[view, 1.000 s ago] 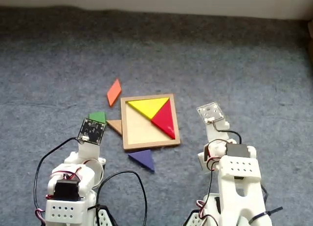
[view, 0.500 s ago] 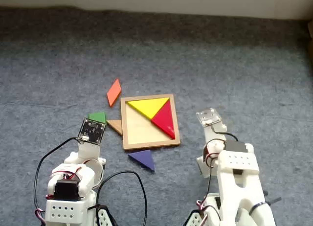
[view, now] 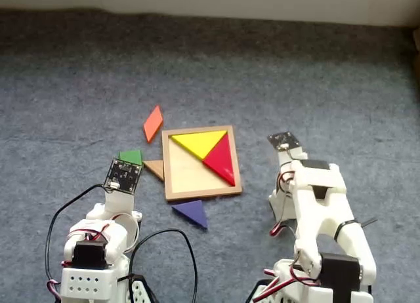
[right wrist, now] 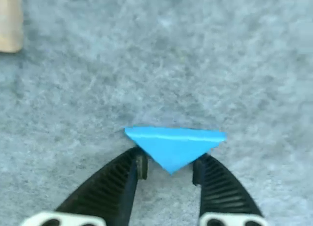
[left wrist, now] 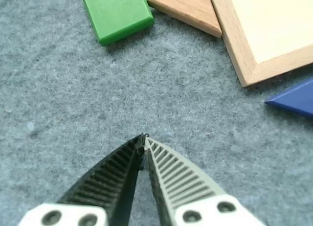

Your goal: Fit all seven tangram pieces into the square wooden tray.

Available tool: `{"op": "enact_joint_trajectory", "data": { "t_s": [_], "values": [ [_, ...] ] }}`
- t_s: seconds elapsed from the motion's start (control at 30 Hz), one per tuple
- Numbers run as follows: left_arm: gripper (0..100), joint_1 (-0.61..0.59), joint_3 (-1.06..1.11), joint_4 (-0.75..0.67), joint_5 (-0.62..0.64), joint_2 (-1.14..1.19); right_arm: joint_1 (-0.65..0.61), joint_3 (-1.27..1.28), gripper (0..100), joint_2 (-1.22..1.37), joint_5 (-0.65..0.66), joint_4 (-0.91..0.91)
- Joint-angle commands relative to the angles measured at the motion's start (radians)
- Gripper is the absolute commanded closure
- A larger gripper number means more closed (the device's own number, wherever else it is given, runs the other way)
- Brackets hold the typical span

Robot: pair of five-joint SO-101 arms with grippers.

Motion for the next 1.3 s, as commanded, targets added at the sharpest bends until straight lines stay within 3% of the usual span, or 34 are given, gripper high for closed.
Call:
{"op": "enact_joint_trajectory", "data": {
  "t_s": [0.0,0.37,0.6,0.87,1.27],
  "values": [
    [100,-0.004,0.019,0.008,0.008,-0.028,-0.004,-0.039,96.5,0.016,-0.008,-0.054],
    [100,-0.004,0.019,0.008,0.008,-0.028,-0.005,-0.148,96.8,-0.159,-0.009,0.084],
    [100,-0.004,0.019,0.008,0.008,-0.028,-0.07,-0.166,96.4,-0.199,-0.011,0.07],
    [100,-0.004,0.019,0.008,0.008,-0.028,-0.071,-0.173,76.2,-0.199,-0.005,0.074],
    [100,-0.004,0.019,0.008,0.008,-0.028,-0.054,-0.166,76.4,-0.197,0.066,0.039]
  ]
}}
